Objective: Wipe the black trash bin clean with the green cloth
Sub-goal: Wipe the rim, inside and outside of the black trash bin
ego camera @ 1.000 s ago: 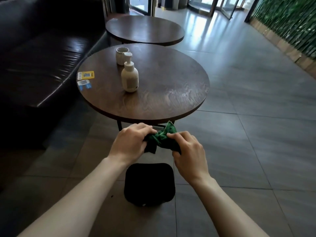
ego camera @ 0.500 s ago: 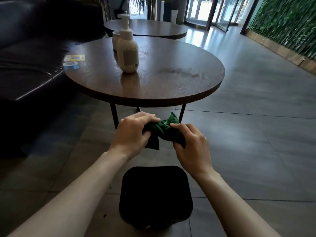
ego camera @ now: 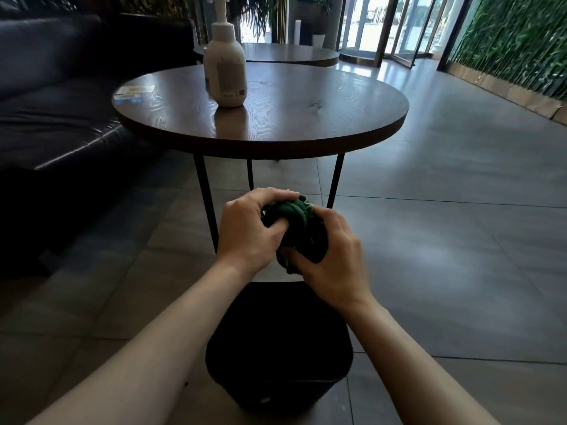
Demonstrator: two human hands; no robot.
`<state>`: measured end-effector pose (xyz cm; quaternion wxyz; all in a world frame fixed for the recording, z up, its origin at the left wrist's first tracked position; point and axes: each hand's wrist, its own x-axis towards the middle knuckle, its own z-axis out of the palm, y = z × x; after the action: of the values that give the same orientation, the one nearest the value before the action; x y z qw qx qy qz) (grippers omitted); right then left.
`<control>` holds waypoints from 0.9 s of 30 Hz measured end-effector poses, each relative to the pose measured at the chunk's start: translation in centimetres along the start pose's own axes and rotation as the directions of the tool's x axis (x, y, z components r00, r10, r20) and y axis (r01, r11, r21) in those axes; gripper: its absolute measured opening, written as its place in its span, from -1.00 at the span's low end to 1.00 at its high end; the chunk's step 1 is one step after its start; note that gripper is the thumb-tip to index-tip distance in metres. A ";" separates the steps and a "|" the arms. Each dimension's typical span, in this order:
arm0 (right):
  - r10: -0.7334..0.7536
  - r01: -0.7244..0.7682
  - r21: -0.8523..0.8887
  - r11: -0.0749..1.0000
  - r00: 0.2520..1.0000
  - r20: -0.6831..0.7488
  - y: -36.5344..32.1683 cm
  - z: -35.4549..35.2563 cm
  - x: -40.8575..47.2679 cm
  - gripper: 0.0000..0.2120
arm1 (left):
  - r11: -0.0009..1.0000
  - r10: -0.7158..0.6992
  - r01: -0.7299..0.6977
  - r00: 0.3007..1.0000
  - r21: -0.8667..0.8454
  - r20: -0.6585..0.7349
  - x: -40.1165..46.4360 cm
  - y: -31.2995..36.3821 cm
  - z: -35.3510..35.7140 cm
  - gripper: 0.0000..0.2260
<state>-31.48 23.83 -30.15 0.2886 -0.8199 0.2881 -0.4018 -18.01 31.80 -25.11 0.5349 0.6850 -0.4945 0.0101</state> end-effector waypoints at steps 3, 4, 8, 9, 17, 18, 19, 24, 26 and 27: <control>0.000 -0.001 -0.015 1.000 0.995 -0.095 0.2 -1.1 -0.9 -0.45 | 0.999 0.022 -0.020 0.998 -0.036 0.052 -1.4 1.5 0.6 -0.65; -0.009 0.005 -0.036 0.999 0.994 -0.111 0.4 -1.7 -1.4 -0.49 | 0.999 0.044 -0.042 0.997 -0.032 0.067 -2.1 1.8 0.8 -0.65; -0.051 0.040 -0.094 0.995 0.993 -0.108 0.9 -3.5 -4.3 -0.60 | 0.992 0.127 -0.128 0.980 -0.005 0.152 -5.0 2.0 0.8 -0.62; -0.060 0.049 -0.112 0.992 0.993 -0.100 1.2 -4.1 -5.3 -0.58 | 0.989 0.146 -0.149 0.971 0.001 0.190 -6.0 1.9 0.6 -0.61; -0.059 0.054 -0.151 0.987 0.998 -0.030 4.4 -7.0 -13.0 -0.35 | 0.952 0.151 -0.251 0.882 0.173 0.446 -13.4 -1.9 -0.8 -0.54; -0.041 0.036 -0.146 0.989 0.999 -0.032 4.9 -7.4 -13.9 -0.33 | 0.931 0.147 -0.281 0.873 0.233 0.465 -14.2 -2.7 -1.1 -0.52; -0.022 0.018 -0.143 0.990 0.999 -0.029 5.4 -7.8 -14.8 -0.32 | 0.911 0.128 -0.296 0.866 0.288 0.484 -15.0 -3.6 -1.6 -0.49; 0.024 -0.009 -0.169 0.986 0.996 0.085 7.4 -8.5 -17.7 -0.31 | 0.804 0.005 -0.349 0.814 0.481 0.581 -18.3 -8.3 -3.1 -0.28; 0.020 0.021 -0.233 0.972 0.985 0.173 7.6 -7.8 -18.4 -0.33 | 0.757 -0.018 -0.384 0.797 0.529 0.604 -19.5 -9.6 -2.9 -0.21; 0.023 0.037 -0.263 0.964 0.975 0.219 7.7 -7.2 -18.8 -0.34 | 0.748 -0.032 -0.385 0.793 0.540 0.609 -20.1 -10.1 -2.7 -0.19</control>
<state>-48.88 30.17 -41.12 0.2049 -0.8917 0.3025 -0.2672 -20.00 46.57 -42.16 0.0871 0.7409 -0.6656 0.0211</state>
